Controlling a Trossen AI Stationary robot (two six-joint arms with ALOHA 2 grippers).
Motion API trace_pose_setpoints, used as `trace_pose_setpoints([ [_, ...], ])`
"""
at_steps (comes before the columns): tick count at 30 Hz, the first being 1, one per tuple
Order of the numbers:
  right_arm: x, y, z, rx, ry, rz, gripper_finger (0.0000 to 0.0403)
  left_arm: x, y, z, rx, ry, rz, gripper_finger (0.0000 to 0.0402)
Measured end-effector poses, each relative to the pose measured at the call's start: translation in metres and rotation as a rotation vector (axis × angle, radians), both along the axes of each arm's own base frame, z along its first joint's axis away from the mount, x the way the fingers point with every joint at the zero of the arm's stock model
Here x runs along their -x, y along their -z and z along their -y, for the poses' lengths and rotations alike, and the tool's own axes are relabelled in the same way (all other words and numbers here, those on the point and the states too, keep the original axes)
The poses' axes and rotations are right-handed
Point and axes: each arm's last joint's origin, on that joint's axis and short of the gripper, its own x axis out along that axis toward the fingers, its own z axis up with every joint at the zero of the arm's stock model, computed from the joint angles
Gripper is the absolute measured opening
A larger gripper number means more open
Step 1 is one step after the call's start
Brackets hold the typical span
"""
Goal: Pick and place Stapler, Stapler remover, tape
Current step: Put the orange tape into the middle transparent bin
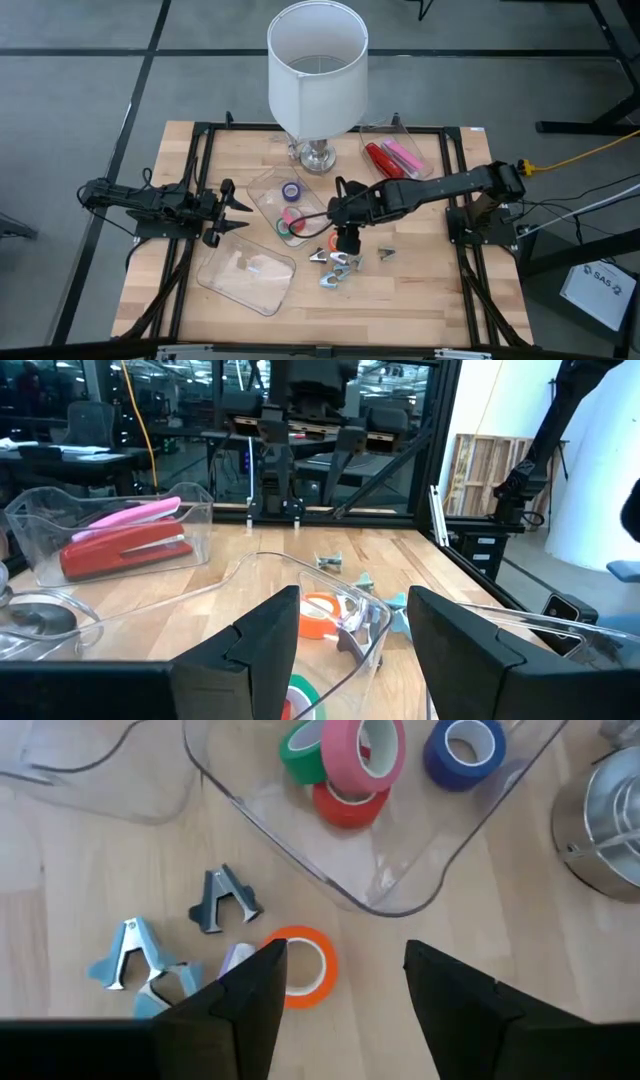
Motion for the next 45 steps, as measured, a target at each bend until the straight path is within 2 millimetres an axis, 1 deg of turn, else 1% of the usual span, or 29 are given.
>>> trace_pose_setpoints([
  [9, 0.002, 0.001, -0.002, 0.027, -0.046, -0.028, 0.0207, 0.0, 0.0, 0.0, 0.0, 0.0, 0.0, 0.0185],
  [13, 0.006, 0.01, -0.006, 0.04, -0.061, -0.059, 0.0207, 0.0, 0.0, 0.0, 0.0, 0.0, 0.0, 0.0185],
  [17, 0.016, 0.018, -0.005, 0.04, -0.057, -0.076, 0.0207, 0.0, 0.0, 0.0, 0.0, 0.0, 0.001, 0.0185],
  [20, 0.025, 0.032, -0.003, 0.045, -0.055, -0.106, 0.0207, 0.0, 0.0, 0.0, 0.0, 0.0, 0.0, 0.0185],
  [26, 0.044, 0.047, 0.001, 0.015, -0.015, -0.079, 0.0207, 0.0, 0.0, 0.0, 0.0, 0.0, 0.0, 0.0185],
  [34, 0.07, 0.06, 0.006, -0.042, 0.041, -0.057, 0.0206, 0.0, 0.0, 0.0, 0.0, 0.0, 0.0, 0.0185],
  [38, 0.074, 0.067, 0.007, -0.05, 0.065, -0.069, 0.0206, 0.0, 0.0, 0.0, 0.0, 0.0, 0.0, 0.0185],
  [45, 0.075, 0.078, 0.007, -0.057, 0.066, -0.041, 0.0206, 0.0, 0.0, 0.0, 0.0, 0.0, 0.0, 0.0185],
])
